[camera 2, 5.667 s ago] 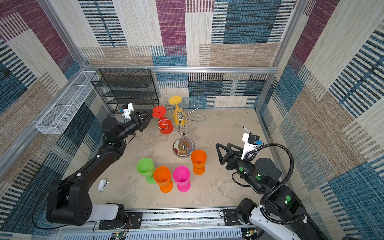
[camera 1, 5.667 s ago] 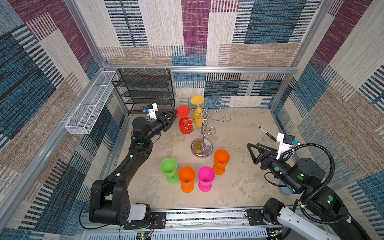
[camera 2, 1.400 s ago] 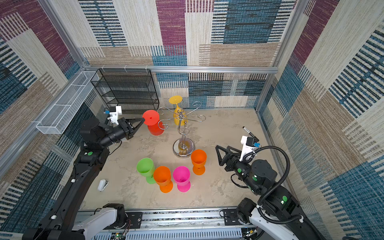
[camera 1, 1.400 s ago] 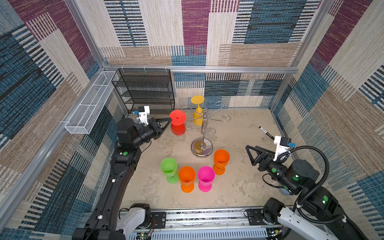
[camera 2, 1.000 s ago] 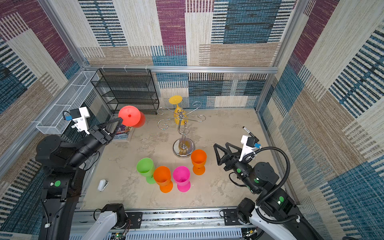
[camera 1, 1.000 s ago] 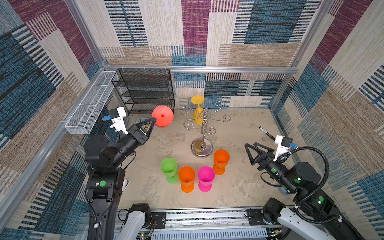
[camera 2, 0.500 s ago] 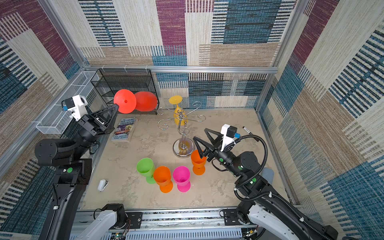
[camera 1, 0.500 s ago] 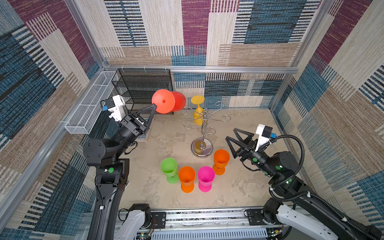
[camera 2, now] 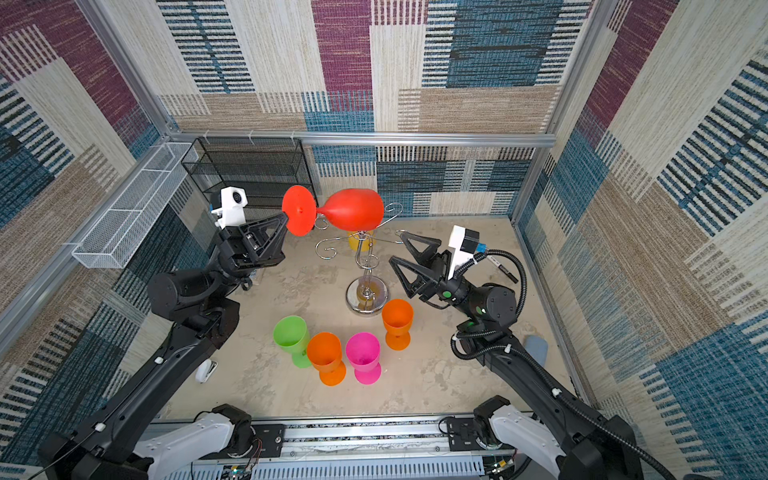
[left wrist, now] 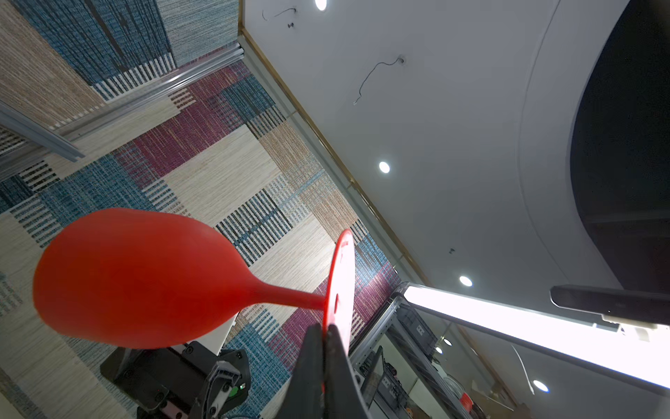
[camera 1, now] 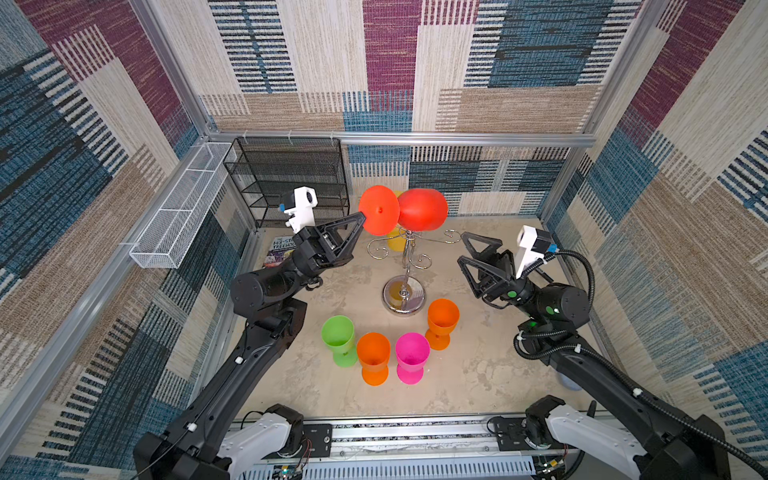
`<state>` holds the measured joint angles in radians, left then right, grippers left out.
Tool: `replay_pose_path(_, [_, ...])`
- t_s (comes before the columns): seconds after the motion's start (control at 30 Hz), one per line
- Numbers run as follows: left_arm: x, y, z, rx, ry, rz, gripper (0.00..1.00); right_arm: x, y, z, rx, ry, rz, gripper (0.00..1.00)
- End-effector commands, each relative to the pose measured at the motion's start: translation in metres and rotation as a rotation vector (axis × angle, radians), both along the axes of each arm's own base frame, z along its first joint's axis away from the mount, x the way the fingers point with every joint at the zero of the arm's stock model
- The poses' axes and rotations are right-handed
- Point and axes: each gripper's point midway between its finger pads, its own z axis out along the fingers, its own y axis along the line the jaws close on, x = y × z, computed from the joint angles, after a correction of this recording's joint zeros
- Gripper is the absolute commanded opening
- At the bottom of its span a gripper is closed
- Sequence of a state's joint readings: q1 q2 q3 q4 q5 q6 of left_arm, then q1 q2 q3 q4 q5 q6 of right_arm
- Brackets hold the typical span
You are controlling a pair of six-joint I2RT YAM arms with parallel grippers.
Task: Take the wine glass off the wine glass rack
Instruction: Pick up the wine glass from the wine glass rack.
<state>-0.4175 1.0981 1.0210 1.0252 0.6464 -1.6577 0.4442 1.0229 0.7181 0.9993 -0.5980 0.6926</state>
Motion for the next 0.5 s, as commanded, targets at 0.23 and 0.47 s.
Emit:
replay_pose_path(0.23, [-0.008, -0.010, 0.002, -0.087, -0.034, -0.058, 0.00, 0.001, -0.009, 0.015, 0.062, -0.050, 0.155, 0.81])
replay_pose_path(0.47, [0.001, -0.018, -0.007, -0.125, 0.008, -0.090, 0.00, 0.003, -0.007, 0.016, 0.045, -0.070, 0.159, 0.75])
